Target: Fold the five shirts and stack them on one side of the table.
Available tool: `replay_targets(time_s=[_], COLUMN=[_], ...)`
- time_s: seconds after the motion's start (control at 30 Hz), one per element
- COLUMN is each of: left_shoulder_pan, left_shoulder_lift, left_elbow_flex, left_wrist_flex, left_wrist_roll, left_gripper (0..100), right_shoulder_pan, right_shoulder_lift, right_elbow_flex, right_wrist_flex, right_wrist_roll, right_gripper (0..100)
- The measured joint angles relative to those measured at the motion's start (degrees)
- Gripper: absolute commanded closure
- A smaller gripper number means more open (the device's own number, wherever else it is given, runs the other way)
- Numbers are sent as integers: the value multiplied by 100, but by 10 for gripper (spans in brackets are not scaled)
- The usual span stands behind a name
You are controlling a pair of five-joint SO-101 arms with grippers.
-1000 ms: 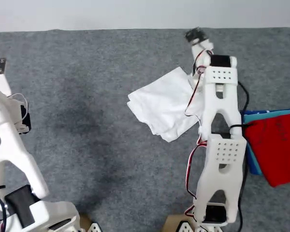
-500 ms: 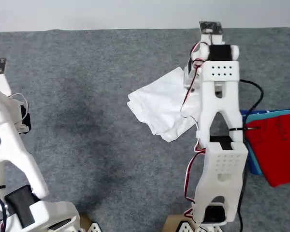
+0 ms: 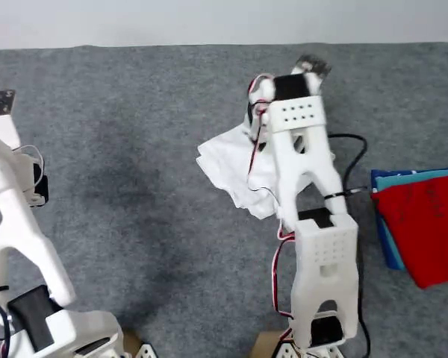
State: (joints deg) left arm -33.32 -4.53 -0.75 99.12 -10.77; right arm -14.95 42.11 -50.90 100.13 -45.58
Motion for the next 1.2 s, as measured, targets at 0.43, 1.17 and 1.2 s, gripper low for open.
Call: replay_targets(time_s=[0.43,1.17,1.2], left_shoulder_pan=[0,0,0], left_shoulder_lift=[0,0,0], left_elbow_flex=[0,0,0], left_wrist_flex=[0,0,0], left_wrist_roll=[-26,-26,-26], left_gripper=[956,956,956], right_shoulder_pan=[-62,44,53], right_shoulder_lift=[1266,1600,1609], right_elbow_flex=[0,-18,-18], right_wrist_flex=[-1319,-2031,-2031], right_wrist_roll=[-255,-132,-114], right_gripper=[512,986,987])
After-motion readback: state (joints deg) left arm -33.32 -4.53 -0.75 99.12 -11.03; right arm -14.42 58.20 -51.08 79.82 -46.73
